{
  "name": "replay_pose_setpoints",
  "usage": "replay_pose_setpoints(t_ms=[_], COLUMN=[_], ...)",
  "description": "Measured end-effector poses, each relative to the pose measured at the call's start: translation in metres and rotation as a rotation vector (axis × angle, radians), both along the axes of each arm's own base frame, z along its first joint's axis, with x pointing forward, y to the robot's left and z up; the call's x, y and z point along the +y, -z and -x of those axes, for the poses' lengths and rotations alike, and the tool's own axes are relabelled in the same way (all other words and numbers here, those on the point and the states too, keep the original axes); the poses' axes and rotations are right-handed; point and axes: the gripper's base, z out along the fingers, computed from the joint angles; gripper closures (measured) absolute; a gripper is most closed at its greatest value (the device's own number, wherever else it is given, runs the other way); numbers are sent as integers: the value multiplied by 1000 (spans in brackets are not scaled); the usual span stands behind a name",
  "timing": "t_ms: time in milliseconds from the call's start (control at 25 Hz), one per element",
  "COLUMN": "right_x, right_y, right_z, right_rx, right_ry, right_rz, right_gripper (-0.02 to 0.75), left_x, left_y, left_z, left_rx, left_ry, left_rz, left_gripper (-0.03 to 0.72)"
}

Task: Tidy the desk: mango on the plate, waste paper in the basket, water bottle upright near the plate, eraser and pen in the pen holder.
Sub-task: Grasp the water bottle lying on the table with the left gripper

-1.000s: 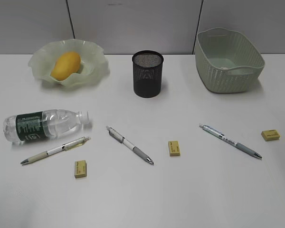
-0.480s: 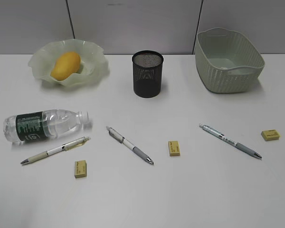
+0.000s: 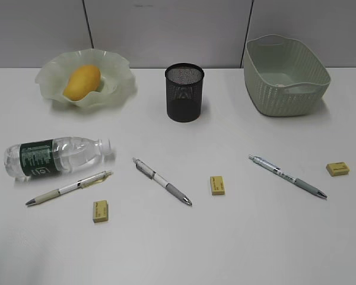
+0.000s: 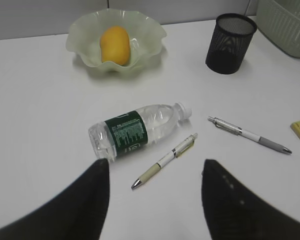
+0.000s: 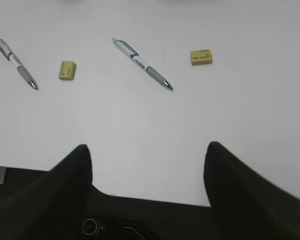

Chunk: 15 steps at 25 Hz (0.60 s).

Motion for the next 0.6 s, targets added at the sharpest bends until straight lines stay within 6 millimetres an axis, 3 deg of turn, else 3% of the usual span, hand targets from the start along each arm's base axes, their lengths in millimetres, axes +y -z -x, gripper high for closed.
replay_pose_setpoints(t_ms=[280, 600], right_x=[-9, -15], right_y=[24, 36], right_z=[36, 52], right_rx=[-54, -93], right_ry=[3, 22], right_rz=[8, 45], right_gripper=[188, 189], left_x=[-2, -4], left_y=[6, 8], left_z=[-22, -67], left_rx=[74, 202], left_ry=[-10, -7], left_rz=[-8, -107], left_gripper=[204, 157])
